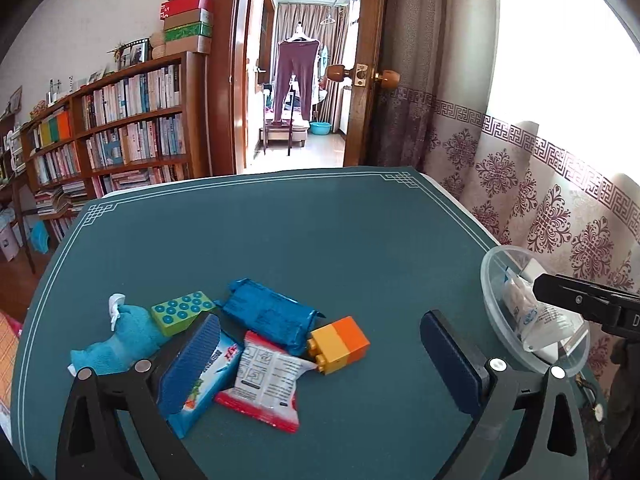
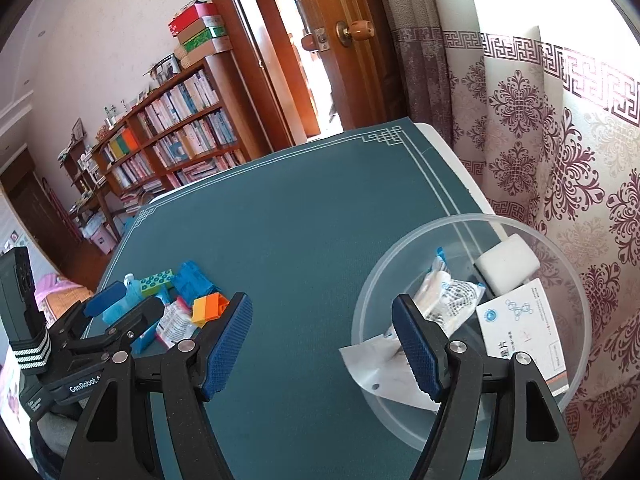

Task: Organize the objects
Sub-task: 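Grasp the orange-yellow toy brick with right gripper while left gripper approaches blue cracker packet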

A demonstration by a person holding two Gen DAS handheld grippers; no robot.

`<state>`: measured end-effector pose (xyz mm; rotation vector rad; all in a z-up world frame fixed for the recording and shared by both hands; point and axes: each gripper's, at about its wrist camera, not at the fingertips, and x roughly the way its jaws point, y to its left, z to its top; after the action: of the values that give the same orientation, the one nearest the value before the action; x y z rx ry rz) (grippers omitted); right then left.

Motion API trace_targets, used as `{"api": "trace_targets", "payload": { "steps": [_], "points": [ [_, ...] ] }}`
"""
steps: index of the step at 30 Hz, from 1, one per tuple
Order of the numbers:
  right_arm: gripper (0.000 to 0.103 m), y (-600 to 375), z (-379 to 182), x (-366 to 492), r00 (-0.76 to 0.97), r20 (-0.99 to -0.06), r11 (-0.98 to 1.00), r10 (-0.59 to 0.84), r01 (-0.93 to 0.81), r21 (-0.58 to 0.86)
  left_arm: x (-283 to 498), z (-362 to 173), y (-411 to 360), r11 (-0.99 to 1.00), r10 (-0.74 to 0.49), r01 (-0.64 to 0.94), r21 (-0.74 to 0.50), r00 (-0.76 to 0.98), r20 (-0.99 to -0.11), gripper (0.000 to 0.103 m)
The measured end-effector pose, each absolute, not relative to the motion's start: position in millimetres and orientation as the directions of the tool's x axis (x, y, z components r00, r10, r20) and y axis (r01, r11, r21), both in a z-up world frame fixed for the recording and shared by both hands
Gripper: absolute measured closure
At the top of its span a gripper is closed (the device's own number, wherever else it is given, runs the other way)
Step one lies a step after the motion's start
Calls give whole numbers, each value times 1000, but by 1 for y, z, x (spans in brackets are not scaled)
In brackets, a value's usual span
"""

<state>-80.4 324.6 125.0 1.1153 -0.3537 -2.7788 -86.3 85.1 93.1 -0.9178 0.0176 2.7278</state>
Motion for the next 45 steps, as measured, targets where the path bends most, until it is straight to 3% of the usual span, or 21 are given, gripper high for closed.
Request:
{"api": "trace_targets", "payload": {
  "steps": [10,23,26,28,32,45],
  "points": [
    [29,252,93,-100,-632,-718,-954,-292,141,264,-82,71,9,-997,79,-79,-27,-780,-621,1],
    [30,191,49,-154,-550,-767,-944,-330,177,278,-79,49,-19,-999,38,-47,-3,-768,-639,1],
    [40,187,41,-162,-532,-780,-944,-330,177,278,-84,45,-18,-998,48,-58,-7,-758,-650,1],
    [52,187,37,-166,-527,-782,-943,-332,179,280,-86,43,-15,-997,54,-73,2,-756,-653,1],
    [57,187,37,-164,-540,-779,-947,-320,192,256,-93,36,-4,-993,70,-116,24,-741,-668,1],
    [57,216,37,-141,-549,-771,-946,-324,166,279,-116,21,14,-983,85,-177,53,-690,-719,24]
  ]
}}
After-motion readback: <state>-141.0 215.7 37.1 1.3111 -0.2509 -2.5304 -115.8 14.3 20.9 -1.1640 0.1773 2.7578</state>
